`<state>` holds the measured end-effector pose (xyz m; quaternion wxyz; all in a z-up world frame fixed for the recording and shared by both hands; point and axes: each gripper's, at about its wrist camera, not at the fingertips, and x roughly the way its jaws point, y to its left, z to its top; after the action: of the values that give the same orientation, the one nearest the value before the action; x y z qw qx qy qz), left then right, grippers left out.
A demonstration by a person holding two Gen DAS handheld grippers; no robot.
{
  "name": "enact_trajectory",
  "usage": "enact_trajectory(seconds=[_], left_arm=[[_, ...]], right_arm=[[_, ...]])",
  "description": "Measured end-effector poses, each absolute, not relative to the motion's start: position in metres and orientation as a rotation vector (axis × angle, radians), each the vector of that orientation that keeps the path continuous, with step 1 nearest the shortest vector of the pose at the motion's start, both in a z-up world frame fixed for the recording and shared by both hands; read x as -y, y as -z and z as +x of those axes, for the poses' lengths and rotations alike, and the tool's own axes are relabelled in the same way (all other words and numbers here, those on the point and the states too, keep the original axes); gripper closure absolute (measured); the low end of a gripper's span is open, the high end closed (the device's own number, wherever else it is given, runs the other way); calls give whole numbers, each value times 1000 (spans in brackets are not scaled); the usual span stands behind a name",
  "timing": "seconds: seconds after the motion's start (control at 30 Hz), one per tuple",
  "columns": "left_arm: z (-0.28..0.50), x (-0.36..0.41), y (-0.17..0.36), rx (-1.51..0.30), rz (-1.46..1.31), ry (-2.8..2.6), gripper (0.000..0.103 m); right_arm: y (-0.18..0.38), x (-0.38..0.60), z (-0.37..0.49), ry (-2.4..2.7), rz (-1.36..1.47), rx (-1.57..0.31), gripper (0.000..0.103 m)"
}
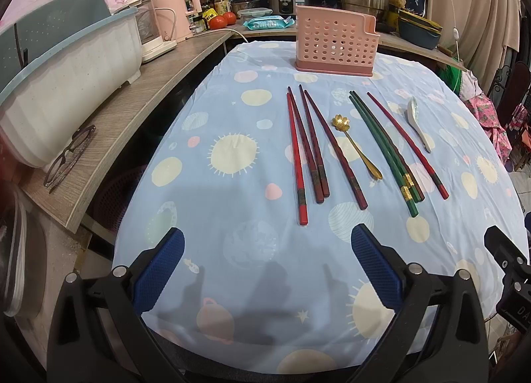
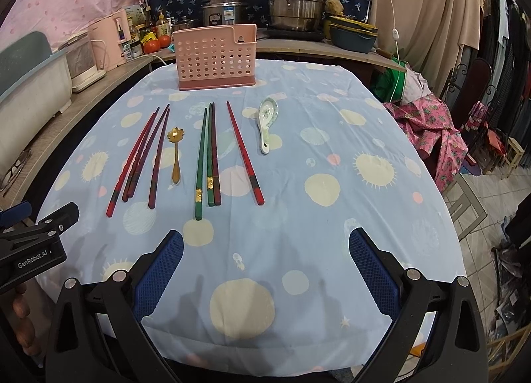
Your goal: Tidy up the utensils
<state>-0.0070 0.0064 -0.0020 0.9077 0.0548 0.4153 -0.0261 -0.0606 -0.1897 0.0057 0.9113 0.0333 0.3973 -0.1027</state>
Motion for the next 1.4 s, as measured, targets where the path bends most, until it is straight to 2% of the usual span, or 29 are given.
enact_trajectory(seconds=[1.4], left_arm=[[-6,-11,1,-861,113,38,7]], right_arm=[[-6,191,-61,209,70,-816,7]])
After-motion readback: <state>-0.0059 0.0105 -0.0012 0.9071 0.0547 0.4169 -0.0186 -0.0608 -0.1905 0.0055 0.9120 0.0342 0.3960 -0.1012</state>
